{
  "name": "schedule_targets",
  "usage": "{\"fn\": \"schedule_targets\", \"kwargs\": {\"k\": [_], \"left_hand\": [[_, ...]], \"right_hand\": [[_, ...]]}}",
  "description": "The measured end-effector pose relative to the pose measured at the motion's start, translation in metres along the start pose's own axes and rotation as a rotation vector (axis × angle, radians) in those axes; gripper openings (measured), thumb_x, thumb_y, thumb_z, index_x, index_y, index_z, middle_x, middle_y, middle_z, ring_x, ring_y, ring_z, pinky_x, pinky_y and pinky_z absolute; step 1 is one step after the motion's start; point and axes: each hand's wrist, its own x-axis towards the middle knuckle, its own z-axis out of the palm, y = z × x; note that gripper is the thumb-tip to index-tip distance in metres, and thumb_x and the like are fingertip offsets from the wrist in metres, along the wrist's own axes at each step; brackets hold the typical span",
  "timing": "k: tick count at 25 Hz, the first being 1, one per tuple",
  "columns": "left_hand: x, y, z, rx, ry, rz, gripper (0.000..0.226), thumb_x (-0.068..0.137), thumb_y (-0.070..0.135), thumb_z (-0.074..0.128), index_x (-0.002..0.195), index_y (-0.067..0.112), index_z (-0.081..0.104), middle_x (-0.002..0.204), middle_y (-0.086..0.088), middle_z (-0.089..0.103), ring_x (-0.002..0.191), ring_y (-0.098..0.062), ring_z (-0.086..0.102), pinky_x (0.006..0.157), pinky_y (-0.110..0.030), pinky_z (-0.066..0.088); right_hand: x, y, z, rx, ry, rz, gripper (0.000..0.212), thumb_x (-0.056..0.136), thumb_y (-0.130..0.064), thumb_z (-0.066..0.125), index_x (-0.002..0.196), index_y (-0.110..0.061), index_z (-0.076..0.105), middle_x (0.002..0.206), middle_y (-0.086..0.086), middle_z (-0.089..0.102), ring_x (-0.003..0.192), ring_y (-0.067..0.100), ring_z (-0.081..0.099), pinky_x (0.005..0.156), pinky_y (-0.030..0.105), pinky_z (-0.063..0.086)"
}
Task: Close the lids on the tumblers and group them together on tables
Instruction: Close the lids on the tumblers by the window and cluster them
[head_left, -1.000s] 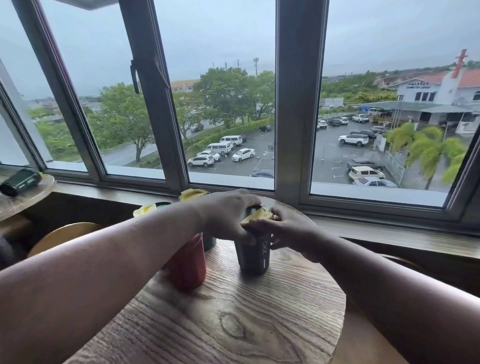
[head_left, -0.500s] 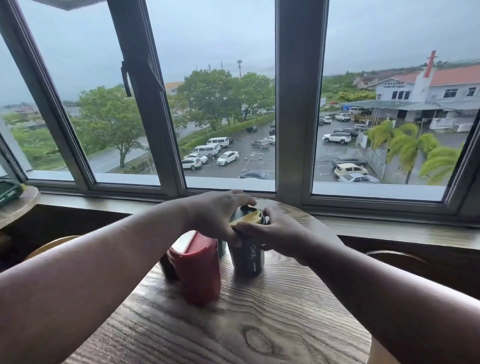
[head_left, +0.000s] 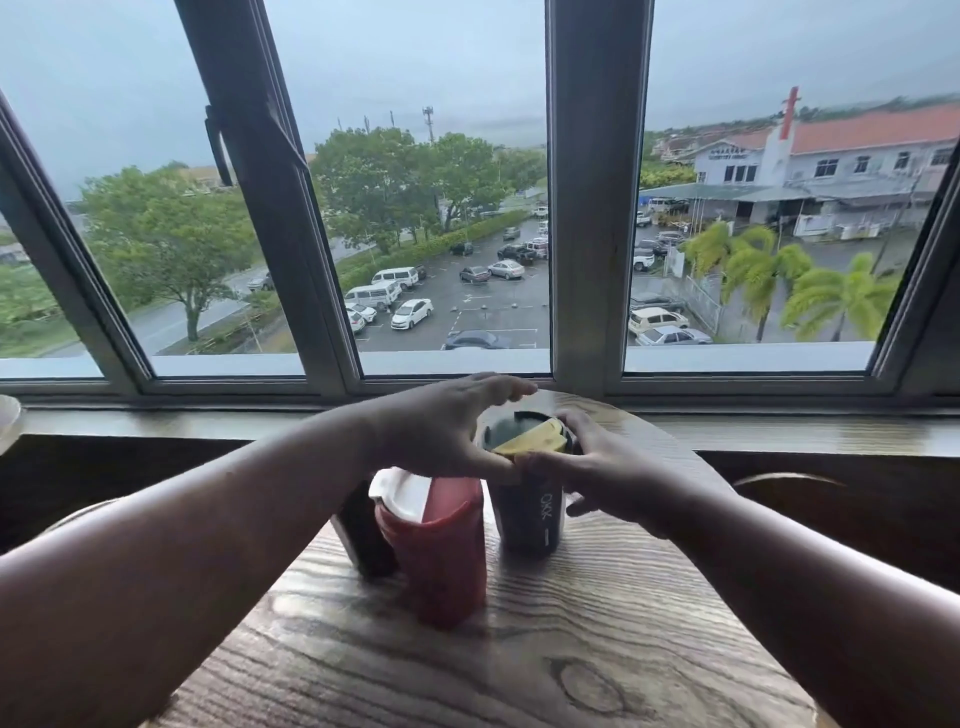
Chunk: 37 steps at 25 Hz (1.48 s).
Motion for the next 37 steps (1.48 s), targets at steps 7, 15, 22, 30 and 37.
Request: {"fn": "schedule_targets", "kwargs": {"k": [7, 15, 22, 30, 37], "left_hand": [[-0.056, -0.048, -0.020, -0.119, 0.186, -0.188, 0.063, 0.078, 0.033, 0.084, 0.135, 0.031, 0.055, 0.131, 0.017, 0.058, 0.120, 0.009, 0.051, 0.104, -0.012, 0.038], [-0.100, -0.060, -0.016, -0.421, 0.110, -0.421, 0.080, 0.057, 0.046, 0.074, 0.133, 0.035, 0.052, 0.131, 0.017, 0.057, 0.117, 0.013, 0.050, 0.096, -0.014, 0.041], [-0.103, -0.056, -0.001, -0.422, 0.137, -0.439, 0.084, 0.059, 0.015, 0.067, 0.139, 0.030, 0.048, 0.125, 0.008, 0.060, 0.093, -0.003, 0.063, 0.082, -0.014, 0.048], [-0.079, -0.081, -0.026, -0.386, 0.019, -0.321, 0.077, 0.067, 0.047, 0.076, 0.138, 0.031, 0.050, 0.127, 0.003, 0.057, 0.109, -0.003, 0.059, 0.086, -0.014, 0.048], [-0.020, -0.073, -0.019, -0.105, 0.031, -0.199, 0.079, 0.079, 0.048, 0.079, 0.146, 0.029, 0.042, 0.141, 0.000, 0.052, 0.120, -0.017, 0.053, 0.099, -0.027, 0.039]], "right_hand": [[0.008, 0.003, -0.005, 0.025, 0.008, -0.010, 0.049, 0.083, -0.032, 0.076, 0.123, -0.029, 0.048, 0.113, 0.009, 0.065, 0.104, 0.023, 0.067, 0.070, 0.036, 0.059], [0.011, 0.004, -0.001, 0.016, -0.014, -0.028, 0.054, 0.080, -0.036, 0.078, 0.122, -0.024, 0.047, 0.112, 0.016, 0.063, 0.094, 0.025, 0.068, 0.067, 0.038, 0.058], [0.008, 0.002, 0.003, 0.020, -0.036, -0.034, 0.061, 0.069, -0.045, 0.077, 0.118, -0.023, 0.049, 0.113, 0.014, 0.062, 0.095, 0.026, 0.068, 0.066, 0.037, 0.059], [0.000, -0.015, 0.010, -0.129, 0.037, 0.046, 0.076, 0.058, -0.064, 0.069, 0.121, -0.028, 0.049, 0.113, 0.011, 0.064, 0.098, 0.023, 0.065, 0.069, 0.038, 0.057], [0.015, -0.042, 0.020, -0.365, 0.135, 0.107, 0.092, 0.048, -0.080, 0.072, 0.125, -0.035, 0.050, 0.117, -0.001, 0.064, 0.101, 0.016, 0.064, 0.093, 0.045, 0.054]]}}
